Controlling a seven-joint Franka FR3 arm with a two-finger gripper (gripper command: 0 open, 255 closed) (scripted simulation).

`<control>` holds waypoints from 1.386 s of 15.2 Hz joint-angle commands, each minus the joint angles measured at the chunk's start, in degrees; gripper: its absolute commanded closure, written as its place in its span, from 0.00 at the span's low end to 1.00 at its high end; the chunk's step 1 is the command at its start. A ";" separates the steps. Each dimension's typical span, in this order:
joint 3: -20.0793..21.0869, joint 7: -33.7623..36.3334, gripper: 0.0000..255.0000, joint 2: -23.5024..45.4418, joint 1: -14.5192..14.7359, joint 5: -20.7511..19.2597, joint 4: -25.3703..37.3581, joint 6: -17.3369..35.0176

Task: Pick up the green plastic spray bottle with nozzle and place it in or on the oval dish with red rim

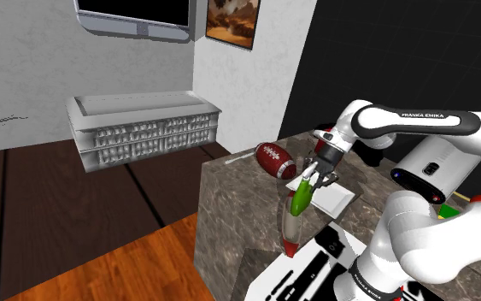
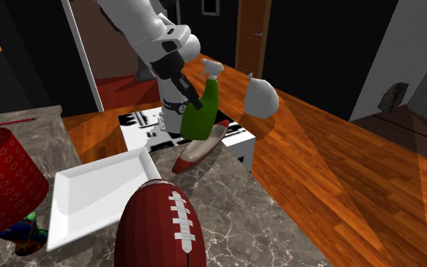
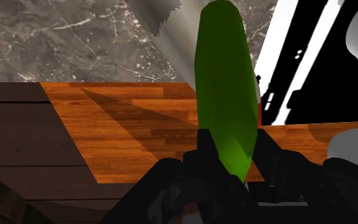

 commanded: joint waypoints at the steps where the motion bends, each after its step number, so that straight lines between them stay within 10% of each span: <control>1: -1.07 -0.71 1.00 0.69 -0.02 -0.55 -1.10 1.68; 10: -1.95 -1.32 1.00 1.45 0.13 -0.86 -1.77 3.02; 11: -1.95 -1.31 0.00 1.48 0.16 -0.85 -1.72 3.01; 21: 0.03 -1.13 0.00 -0.68 -1.05 -0.17 4.42 -5.36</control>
